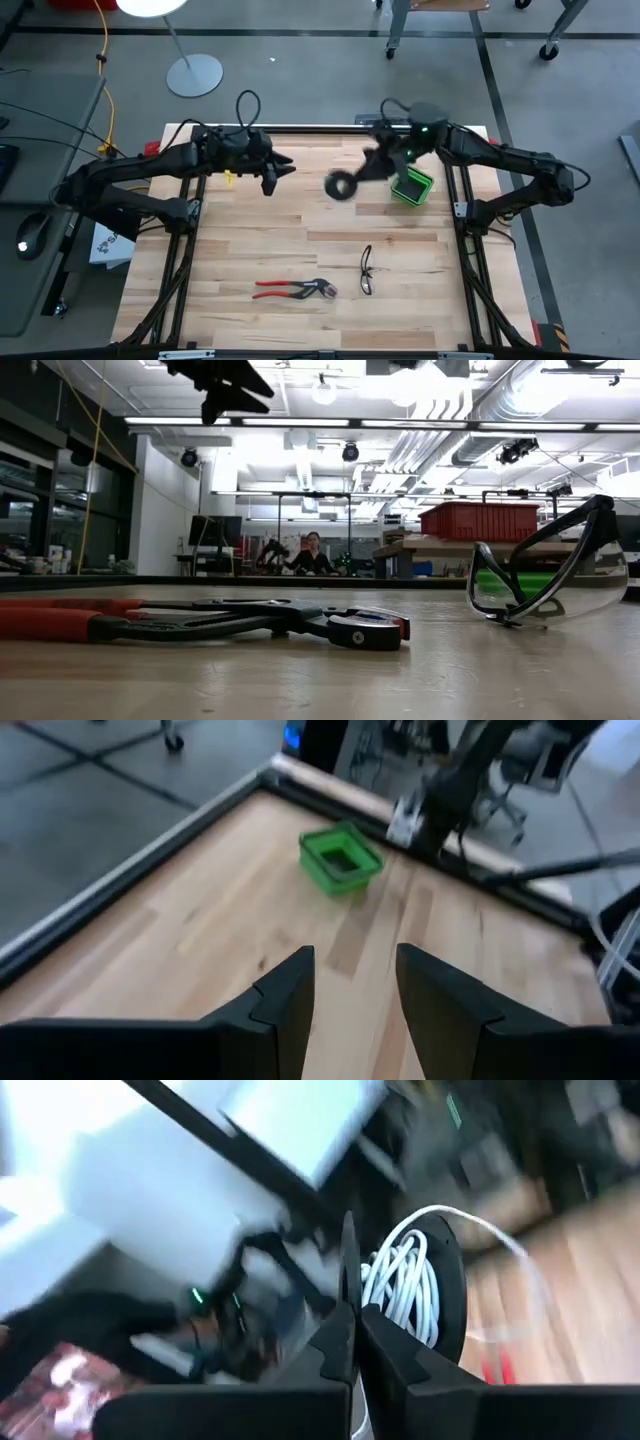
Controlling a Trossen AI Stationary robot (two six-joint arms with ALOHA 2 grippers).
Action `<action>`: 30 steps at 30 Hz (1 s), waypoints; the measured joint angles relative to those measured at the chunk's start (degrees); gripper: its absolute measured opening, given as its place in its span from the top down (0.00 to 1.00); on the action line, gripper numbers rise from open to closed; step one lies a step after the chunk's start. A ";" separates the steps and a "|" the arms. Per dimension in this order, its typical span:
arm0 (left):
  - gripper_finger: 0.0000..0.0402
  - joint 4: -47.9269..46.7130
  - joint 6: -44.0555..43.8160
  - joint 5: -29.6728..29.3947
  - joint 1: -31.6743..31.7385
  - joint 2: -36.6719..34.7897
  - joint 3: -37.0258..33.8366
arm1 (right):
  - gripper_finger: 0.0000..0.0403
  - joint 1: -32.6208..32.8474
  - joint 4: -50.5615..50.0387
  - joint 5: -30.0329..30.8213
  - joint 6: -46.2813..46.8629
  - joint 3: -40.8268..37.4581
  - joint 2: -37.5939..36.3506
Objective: Coil cords
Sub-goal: Uncoil the wire from the spool
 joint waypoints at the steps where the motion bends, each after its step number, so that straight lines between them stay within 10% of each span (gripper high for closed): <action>1: 0.66 1.19 -0.32 -0.02 0.31 -0.41 0.00 | 1.00 -0.35 3.85 0.60 2.05 0.04 0.16; 9: 0.66 10.91 2.08 1.48 1.44 -3.37 3.64 | 1.00 -1.15 17.44 -1.53 11.22 0.03 0.82; 30: 0.66 -13.52 30.98 2.90 -2.70 11.70 34.80 | 1.00 -1.40 17.76 -1.02 6.73 0.02 0.89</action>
